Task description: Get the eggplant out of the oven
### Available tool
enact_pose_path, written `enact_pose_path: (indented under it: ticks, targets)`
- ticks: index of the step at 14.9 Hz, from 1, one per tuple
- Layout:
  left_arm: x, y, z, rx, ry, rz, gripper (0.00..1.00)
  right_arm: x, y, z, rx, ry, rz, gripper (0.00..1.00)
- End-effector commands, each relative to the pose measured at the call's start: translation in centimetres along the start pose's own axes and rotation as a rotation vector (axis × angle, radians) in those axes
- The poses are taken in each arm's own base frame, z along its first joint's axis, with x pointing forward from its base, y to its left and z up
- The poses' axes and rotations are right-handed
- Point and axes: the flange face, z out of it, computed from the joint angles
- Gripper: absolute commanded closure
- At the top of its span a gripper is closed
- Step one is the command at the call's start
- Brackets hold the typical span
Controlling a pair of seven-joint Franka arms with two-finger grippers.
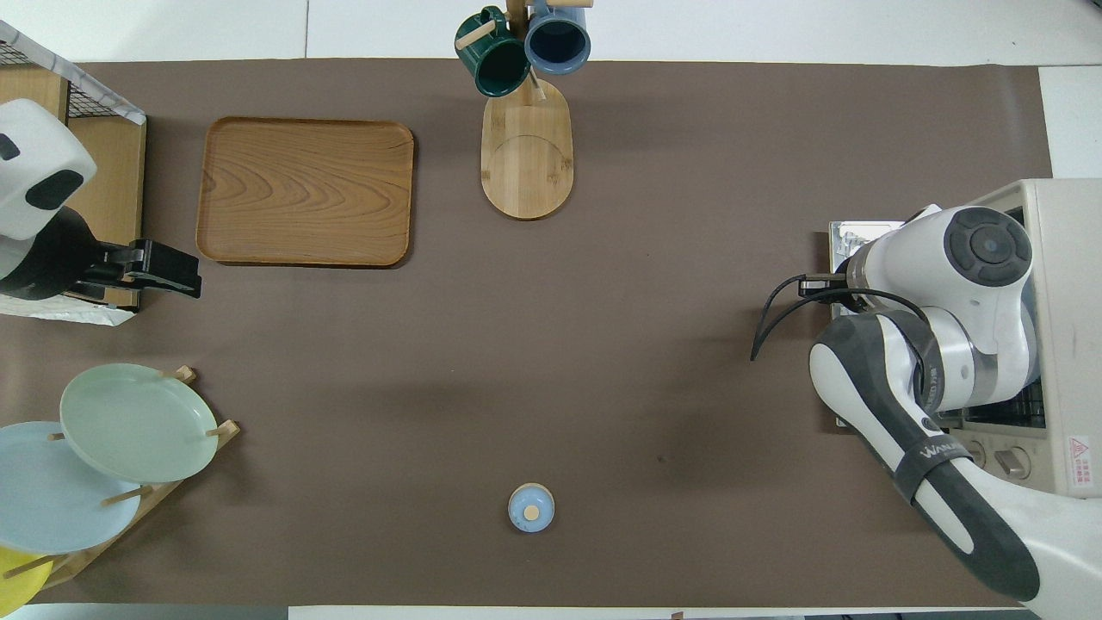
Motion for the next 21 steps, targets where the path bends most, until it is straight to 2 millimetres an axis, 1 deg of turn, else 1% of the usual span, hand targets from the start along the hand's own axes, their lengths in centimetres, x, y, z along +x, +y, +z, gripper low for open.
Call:
enact_pose_path:
  ticks: [1, 2, 3, 5, 7, 8, 10, 13, 14, 17, 21]
  targets:
    - [0.1, -0.4, -0.2, 0.008, 0.017, 0.008, 0.0, 0.8, -0.8, -3.0, 0.01, -0.021, 0.01, 0.7]
    - [0.1, -0.4, -0.2, 0.008, 0.019, 0.007, 0.0, 0.6, -1.2, -3.9, -0.008, -0.041, -0.005, 0.61]
    - [0.1, -0.4, -0.2, 0.008, 0.019, 0.007, 0.0, 0.4, -1.1, -4.9, -0.026, -0.062, -0.01, 0.62]
    - [0.1, -0.3, -0.3, 0.008, 0.02, 0.008, 0.0, -0.3, 0.3, -6.1, -0.103, -0.09, -0.038, 0.67]
    - [0.1, -0.4, -0.2, 0.008, 0.017, 0.005, 0.0, -1.1, 1.4, -6.3, -0.151, -0.151, -0.037, 0.69]
    - [0.1, -0.4, -0.2, 0.008, 0.017, 0.004, 0.0, -1.4, 1.9, -6.2, -0.173, -0.17, -0.039, 0.71]
    - [0.1, -0.4, -0.3, 0.008, 0.02, 0.005, 0.0, -1.6, 4.3, -6.1, -0.223, -0.179, -0.041, 0.73]
    - [0.1, -0.3, -0.2, 0.008, 0.019, 0.005, 0.0, -2.1, 7.2, -5.1, -0.227, -0.202, -0.077, 0.73]
    - [0.1, -0.4, -0.2, 0.008, 0.019, 0.003, 0.0, -2.3, 7.7, -4.9, -0.225, -0.201, -0.067, 0.73]
    - [0.1, -0.4, -0.1, 0.008, 0.016, 0.003, 0.0, -2.9, 7.7, -3.8, -0.214, -0.176, -0.077, 0.73]
    - [-0.1, -0.4, -0.1, 0.009, 0.011, 0.008, 0.0, -3.0, 8.4, -3.5, -0.206, -0.152, -0.071, 0.73]
